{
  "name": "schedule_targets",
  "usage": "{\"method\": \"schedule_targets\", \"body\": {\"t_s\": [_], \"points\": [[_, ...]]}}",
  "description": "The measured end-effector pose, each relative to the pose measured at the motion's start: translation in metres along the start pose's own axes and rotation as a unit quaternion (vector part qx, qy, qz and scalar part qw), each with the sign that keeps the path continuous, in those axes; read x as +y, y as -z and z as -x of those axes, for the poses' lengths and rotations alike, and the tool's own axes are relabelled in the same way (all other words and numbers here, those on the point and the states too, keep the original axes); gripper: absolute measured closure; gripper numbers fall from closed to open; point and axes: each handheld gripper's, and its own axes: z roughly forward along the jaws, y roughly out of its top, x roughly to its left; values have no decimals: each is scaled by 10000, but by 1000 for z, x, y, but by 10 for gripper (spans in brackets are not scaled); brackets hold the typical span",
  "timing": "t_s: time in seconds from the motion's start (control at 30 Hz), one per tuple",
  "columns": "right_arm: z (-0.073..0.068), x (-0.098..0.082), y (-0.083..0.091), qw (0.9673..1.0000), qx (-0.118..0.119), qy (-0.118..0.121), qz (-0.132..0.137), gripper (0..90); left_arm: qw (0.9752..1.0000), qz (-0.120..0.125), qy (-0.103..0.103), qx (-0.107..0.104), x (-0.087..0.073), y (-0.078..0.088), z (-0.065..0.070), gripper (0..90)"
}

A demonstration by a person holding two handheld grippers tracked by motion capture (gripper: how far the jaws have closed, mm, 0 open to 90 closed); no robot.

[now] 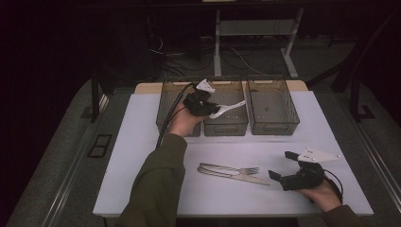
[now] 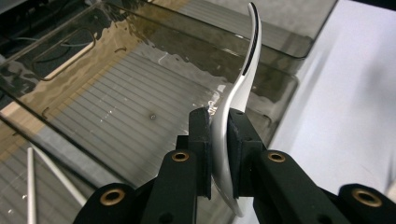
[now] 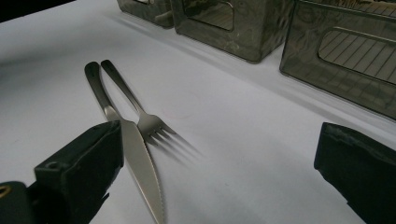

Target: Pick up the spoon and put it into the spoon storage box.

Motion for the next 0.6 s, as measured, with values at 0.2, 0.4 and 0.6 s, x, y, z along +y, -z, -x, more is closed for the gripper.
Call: {"method": "schedule_targets", "body": {"t_s": [0.2, 0.4, 0.6], "points": [[0, 0, 1, 10000, 17, 3, 13, 14, 9996, -295, 18, 51, -1, -21, -3, 801], [1, 0, 2, 10000, 3, -1, 33, 14, 9978, -647, 35, 154, -7, -31, -3, 801], [0, 0, 2, 10000, 26, 25, 19, 14, 9954, -949, 8, 141, -8, -36, -2, 798]]}}
